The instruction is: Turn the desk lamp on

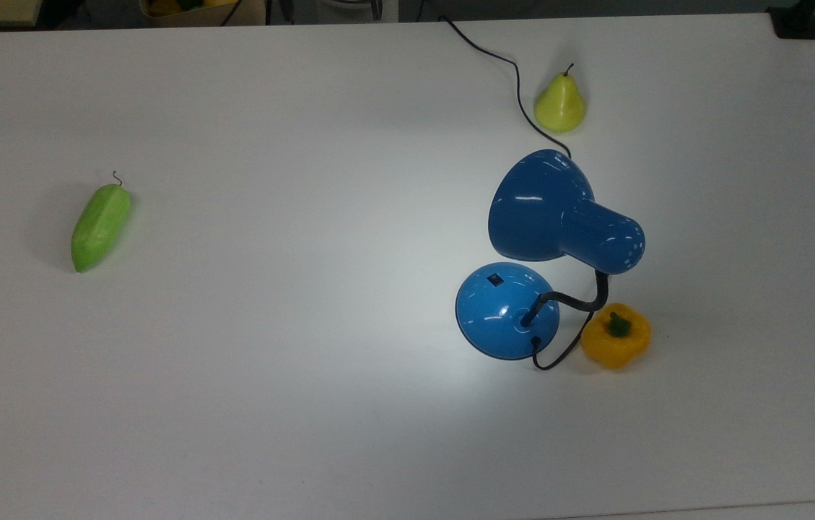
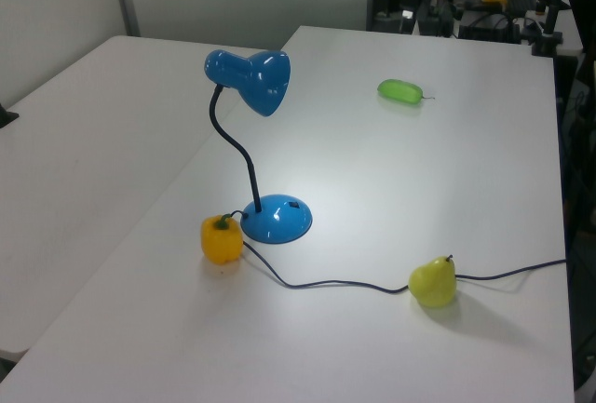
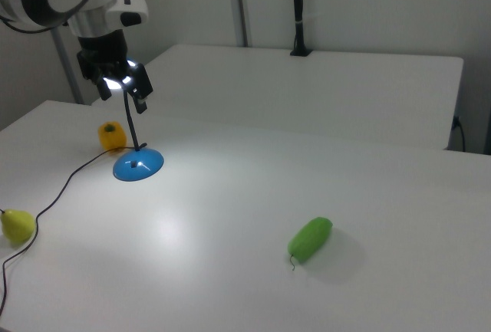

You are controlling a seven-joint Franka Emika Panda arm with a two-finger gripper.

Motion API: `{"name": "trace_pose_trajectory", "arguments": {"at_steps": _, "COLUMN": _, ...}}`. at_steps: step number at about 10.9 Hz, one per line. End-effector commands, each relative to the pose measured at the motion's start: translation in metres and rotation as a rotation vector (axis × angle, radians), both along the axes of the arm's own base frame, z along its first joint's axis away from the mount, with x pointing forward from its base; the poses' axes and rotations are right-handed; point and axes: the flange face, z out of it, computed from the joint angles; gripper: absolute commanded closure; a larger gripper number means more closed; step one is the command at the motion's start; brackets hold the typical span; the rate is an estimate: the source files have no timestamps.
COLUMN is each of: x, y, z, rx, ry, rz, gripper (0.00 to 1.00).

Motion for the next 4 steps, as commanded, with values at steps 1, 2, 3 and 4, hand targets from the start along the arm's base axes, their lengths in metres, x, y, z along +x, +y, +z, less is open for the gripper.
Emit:
{"name": "trace_pose_trajectory", "arguments": {"at_steps": 1, "x": 0.0086, "y": 0.0022, "z": -0.0116, "rx": -0.014, "ry": -0.008, "rz": 0.0, "gripper": 0.0}}
{"name": "trace_pose_trajectory", "arguments": {"at_steps": 2, "x": 0.0103, "y": 0.0024, "z": -0.0143, "rx": -0.014, "ry": -0.003, "rz": 0.0, "gripper": 0.0}}
{"name": "trace_pose_trajectory", "arguments": {"at_steps": 3, "x": 0.0109, "y": 0.005, "z": -0.0148, "rx": -0.014, "ry": -0.006, "rz": 0.003, "gripper": 0.0}}
{"name": "trace_pose_trajectory", "arguments": {"at_steps": 4, "x": 0.0111, "y": 0.0076, "z": -0.0164, "rx": -0.016, "ry": -0.003, "rz": 0.007, "gripper": 0.0}}
